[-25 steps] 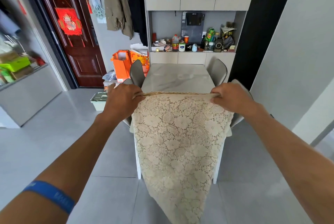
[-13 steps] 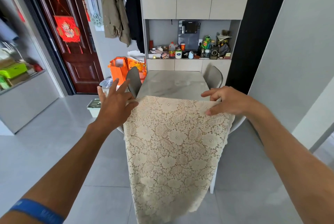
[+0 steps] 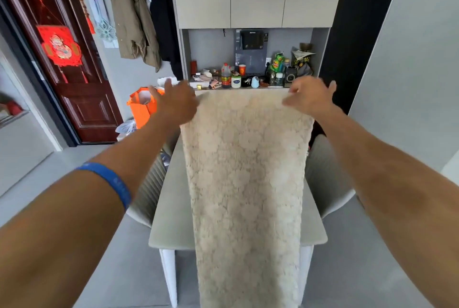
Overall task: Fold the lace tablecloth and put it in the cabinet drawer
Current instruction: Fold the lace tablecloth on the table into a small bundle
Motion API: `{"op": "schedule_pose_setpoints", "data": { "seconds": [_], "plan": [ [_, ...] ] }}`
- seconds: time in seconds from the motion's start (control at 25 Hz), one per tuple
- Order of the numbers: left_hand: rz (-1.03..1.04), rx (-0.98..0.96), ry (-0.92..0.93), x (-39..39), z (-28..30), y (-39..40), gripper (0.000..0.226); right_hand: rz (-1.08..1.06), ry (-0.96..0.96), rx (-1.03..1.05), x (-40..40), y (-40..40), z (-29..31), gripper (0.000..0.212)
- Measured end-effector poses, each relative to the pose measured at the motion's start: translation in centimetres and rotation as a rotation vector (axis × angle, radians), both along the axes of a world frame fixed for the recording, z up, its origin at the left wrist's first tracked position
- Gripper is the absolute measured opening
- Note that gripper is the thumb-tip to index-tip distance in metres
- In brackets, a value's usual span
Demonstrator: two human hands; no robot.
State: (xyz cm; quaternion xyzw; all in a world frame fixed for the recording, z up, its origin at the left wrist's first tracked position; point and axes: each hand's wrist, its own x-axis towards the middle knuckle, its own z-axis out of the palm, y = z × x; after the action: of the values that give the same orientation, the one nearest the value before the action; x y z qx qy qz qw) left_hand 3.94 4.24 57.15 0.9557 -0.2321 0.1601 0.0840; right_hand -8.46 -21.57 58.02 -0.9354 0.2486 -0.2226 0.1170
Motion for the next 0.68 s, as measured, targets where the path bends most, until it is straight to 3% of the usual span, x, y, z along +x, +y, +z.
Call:
{"op": "schedule_pose_setpoints", "data": {
  "seconds": [0.08, 0.16, 0.24, 0.32, 0.48, 0.68],
  "plan": [
    [-0.001, -0.263, -0.322, 3.7, 6.7, -3.2, 0.024, -0.151, -0.445, -0.124, 2.9, -2.1, 6.2, 0.012],
    [-0.035, -0.516, -0.520, 4.7, 12.5, -4.3, 0.020, -0.171, -0.721, -0.171, 4.2, -3.5, 11.7, 0.017],
    [-0.086, -0.592, -0.614, 4.4, 13.3, -4.2, 0.018, -0.140, -0.798, -0.201, 4.3, -4.1, 13.0, 0.013],
    [-0.155, -0.552, -0.629, 3.5, 9.6, -3.4, 0.017, -0.099, -0.808, -0.187, 3.7, -4.6, 9.5, 0.009],
    [-0.130, -0.394, -0.344, 0.8, -6.4, -0.3, 0.010, 0.075, -0.654, 0.011, 0.6, -3.5, -6.6, 0.006],
    [-0.096, -0.108, 0.107, -3.6, -25.4, 1.3, 0.005, 0.079, -0.024, 0.129, -4.6, -1.4, -26.4, 0.012]
  ]
}}
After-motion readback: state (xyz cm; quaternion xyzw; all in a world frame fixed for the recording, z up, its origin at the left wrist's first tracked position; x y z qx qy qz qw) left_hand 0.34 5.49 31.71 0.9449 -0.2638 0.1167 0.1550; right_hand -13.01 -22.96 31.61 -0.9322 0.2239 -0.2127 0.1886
